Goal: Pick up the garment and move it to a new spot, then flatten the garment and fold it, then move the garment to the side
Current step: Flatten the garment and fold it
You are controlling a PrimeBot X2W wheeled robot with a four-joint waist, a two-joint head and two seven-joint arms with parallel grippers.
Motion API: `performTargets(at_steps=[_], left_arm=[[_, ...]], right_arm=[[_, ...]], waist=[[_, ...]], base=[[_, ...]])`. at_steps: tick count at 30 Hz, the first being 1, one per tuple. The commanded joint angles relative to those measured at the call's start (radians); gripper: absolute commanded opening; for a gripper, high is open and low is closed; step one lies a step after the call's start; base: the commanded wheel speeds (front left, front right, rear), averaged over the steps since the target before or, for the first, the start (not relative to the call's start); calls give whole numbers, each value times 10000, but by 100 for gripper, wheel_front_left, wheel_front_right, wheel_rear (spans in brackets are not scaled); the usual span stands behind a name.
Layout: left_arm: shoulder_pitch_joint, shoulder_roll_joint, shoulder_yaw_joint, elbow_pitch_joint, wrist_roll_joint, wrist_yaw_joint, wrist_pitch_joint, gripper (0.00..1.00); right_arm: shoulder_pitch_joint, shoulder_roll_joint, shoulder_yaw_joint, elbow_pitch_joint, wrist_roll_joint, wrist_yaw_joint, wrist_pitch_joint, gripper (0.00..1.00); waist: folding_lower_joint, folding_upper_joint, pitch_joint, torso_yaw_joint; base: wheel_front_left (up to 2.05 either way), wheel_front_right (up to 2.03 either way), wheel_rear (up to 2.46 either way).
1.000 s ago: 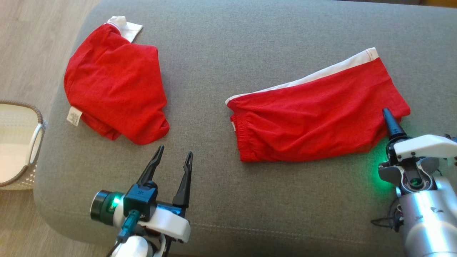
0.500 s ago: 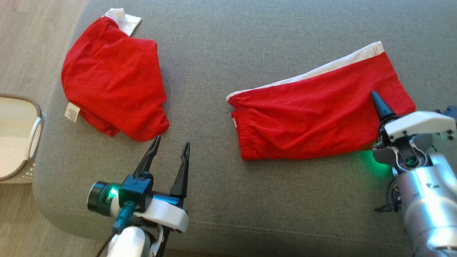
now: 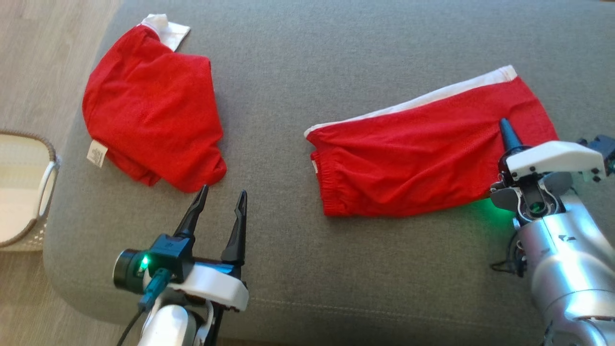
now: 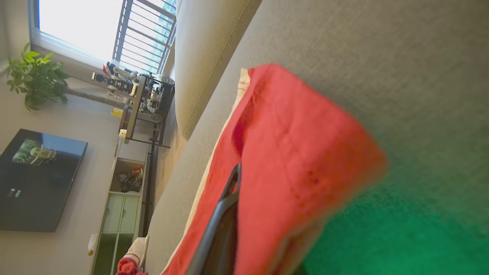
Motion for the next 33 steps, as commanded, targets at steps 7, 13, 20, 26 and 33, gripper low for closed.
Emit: performTargets(at_steps=[7,13,20,26,33], left_arm=[[-121,6,302,-236,-132,130,-57,100],[4,6,336,-226,-187,147,-57,100],[16,6,257,-126,-198,71,-57,100],[8,5,291,-77,-208,34,-57,100],[131,5,401,-51,-286,11,-57,100]], right_arm=[[438,-144,-414,304,196,-4,-1249,0],[517,-663,-888,1084,-132,-4,-2255,0],[536,-826,-1020,1439,-1074,-4,-2454,0],[358,-200,-1045,888,-1667,-4,-2462,0],[908,364,-114,-530,-2230,-4,-2464,0]], waist=[[-2,0,-494,-534],[-2,0,-769,-909],[-2,0,-864,-1078],[-2,0,-996,-1034],[-2,0,-1221,-808]], base=[[0,0,0],[0,0,0],[0,0,0],[0,0,0],[0,0,0]])
